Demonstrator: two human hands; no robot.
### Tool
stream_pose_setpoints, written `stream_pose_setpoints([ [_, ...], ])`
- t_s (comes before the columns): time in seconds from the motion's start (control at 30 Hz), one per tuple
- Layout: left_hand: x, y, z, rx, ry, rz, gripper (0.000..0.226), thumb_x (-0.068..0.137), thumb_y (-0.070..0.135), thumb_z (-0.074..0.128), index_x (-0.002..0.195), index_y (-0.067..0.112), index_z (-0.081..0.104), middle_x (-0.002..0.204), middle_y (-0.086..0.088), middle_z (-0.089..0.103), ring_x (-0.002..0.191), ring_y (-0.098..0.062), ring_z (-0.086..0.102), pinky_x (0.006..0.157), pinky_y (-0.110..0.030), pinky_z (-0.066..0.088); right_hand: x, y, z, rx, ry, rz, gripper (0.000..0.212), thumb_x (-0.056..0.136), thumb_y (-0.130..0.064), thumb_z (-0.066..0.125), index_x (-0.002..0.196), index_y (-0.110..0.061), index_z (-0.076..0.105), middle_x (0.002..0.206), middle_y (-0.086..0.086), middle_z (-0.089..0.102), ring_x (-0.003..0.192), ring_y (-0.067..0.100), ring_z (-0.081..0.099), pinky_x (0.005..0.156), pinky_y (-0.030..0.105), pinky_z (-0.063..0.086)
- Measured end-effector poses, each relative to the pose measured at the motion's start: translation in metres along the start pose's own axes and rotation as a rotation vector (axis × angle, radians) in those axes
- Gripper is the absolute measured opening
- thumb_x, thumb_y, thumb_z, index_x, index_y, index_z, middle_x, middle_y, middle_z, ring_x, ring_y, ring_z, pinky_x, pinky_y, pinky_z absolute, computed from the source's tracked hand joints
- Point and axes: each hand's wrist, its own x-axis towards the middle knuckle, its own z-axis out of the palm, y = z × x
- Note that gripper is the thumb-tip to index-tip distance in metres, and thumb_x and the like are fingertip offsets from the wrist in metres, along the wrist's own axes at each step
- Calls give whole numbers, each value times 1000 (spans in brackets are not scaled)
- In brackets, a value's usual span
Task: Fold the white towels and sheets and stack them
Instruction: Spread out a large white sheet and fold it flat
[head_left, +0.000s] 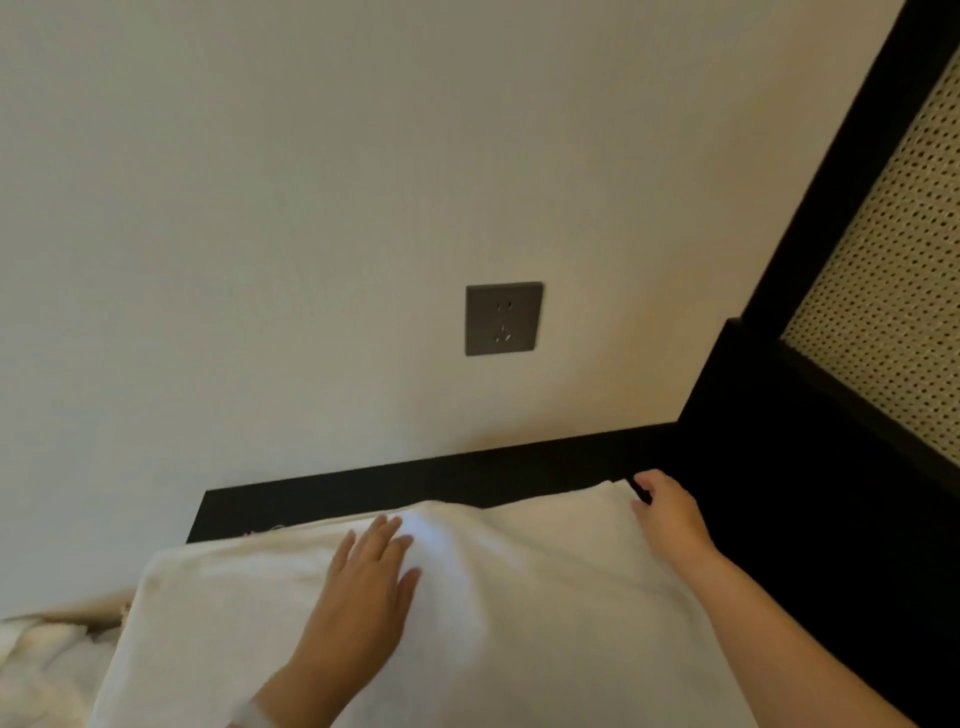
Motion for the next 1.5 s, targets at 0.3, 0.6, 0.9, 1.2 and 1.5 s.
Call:
stream_pose_setpoints([
  [0.3,102,24,12,72,-51,109,38,104,42,37,136,27,51,126,9,55,118,-11,49,105,-27,33,45,-7,6,-40,-241,150,12,83,-11,75,87,-8,64,92,8,67,88,25,65,75,31,52],
  [0.6,116,14,18,-135,-180,20,17,99,35,53,112,29,62,110,8,57,102,-10,55,98,-26,43,78,17,2,293,-118,54,16,88,-6,69,78,-17,66,84,5,69,77,20,65,72,33,52],
  [0.9,133,0,10,-230,-292,-1,14,91,33,68,102,28,60,98,9,57,86,-8,57,80,-22,49,98,21,-8,30,-49,-31,8,87,-12,73,87,-11,65,90,5,61,84,20,60,70,28,47],
  [1.2,133,-3,16,-135,-208,151,16,94,21,62,89,31,50,93,10,49,78,-10,54,71,-22,49,73,-5,6,-221,-153,97,24,87,-27,75,102,-13,62,106,3,63,95,20,61,83,31,51],
  [1.5,145,-11,10,-85,-393,158,18,90,30,67,89,26,50,98,7,53,81,-9,52,68,-17,44,73,-10,7,-174,-163,225,54,85,-23,77,131,-4,54,127,14,61,116,30,59,96,34,49],
])
